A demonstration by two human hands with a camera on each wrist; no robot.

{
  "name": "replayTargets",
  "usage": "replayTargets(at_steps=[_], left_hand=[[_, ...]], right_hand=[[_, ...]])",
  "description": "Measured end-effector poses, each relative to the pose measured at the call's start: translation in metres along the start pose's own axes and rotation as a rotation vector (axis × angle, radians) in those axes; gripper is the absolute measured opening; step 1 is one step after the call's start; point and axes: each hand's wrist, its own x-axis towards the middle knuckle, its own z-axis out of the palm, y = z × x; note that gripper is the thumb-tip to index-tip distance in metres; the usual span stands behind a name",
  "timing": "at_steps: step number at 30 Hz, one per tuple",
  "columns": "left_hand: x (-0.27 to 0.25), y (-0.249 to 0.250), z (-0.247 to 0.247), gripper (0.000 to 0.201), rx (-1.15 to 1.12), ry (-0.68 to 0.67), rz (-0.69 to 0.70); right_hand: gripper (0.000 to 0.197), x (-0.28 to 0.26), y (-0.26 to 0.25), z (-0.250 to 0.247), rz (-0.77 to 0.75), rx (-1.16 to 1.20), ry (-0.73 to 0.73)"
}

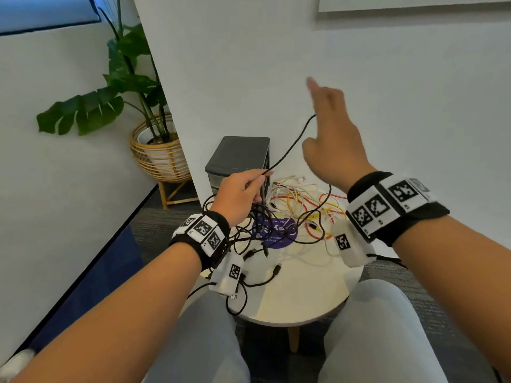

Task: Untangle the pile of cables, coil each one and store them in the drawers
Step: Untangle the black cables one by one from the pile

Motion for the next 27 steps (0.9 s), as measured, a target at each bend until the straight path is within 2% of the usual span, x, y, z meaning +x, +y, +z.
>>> replayTargets(at_steps=[2, 4, 5, 6, 9, 12, 14, 16, 18, 20, 22, 25, 27], left_hand=[[0.002, 0.003, 0.000, 0.029, 0.016, -0.009, 0.027], [0.003, 0.007, 0.000, 0.027, 0.046, -0.011, 0.066], [0.002, 0.009, -0.001, 0.027, 0.057, -0.013, 0.084], [0.001, 0.010, -0.002, 0.026, 0.070, -0.026, 0.097], [-0.002, 0.009, -0.007, 0.019, 0.178, -0.103, 0.099], [0.000, -0.008, -0.011, 0.024, 0.336, -0.244, -0.041], [0.000, -0.020, -0.011, 0.028, 0.386, -0.362, -0.128], [-0.003, -0.026, -0.009, 0.028, 0.409, -0.432, -0.155], [-0.005, -0.029, -0.006, 0.019, 0.407, -0.472, -0.169], [-0.006, -0.029, -0.004, 0.013, 0.407, -0.490, -0.189], [-0.007, -0.027, -0.003, 0.024, 0.348, -0.475, -0.226], [-0.005, -0.012, -0.003, 0.048, 0.166, -0.381, -0.245], [-0.001, -0.001, -0.004, 0.056, 0.095, -0.340, -0.225]], right_hand=[[0.075, -0.003, -0.010, 0.008, -0.150, -0.147, -0.187], [0.045, -0.005, -0.013, 0.022, -0.200, -0.369, -0.460], [0.028, -0.005, -0.013, 0.027, -0.209, -0.441, -0.525], [0.018, -0.006, -0.012, 0.030, -0.210, -0.451, -0.540], [0.036, -0.002, -0.004, 0.029, -0.205, -0.296, -0.475], [0.038, 0.003, 0.001, 0.024, -0.188, -0.079, -0.351], [0.036, 0.009, 0.001, 0.018, -0.136, 0.087, -0.220], [0.035, 0.017, -0.002, 0.008, -0.078, 0.206, -0.074], [0.035, 0.025, -0.008, -0.003, -0.030, 0.295, 0.076], [0.034, 0.033, -0.014, -0.014, 0.016, 0.431, 0.219], [0.033, 0.040, -0.020, -0.024, 0.053, 0.589, 0.301], [0.032, 0.044, -0.025, -0.033, 0.062, 0.677, 0.305], [0.031, 0.043, -0.028, -0.035, 0.051, 0.676, 0.295]])
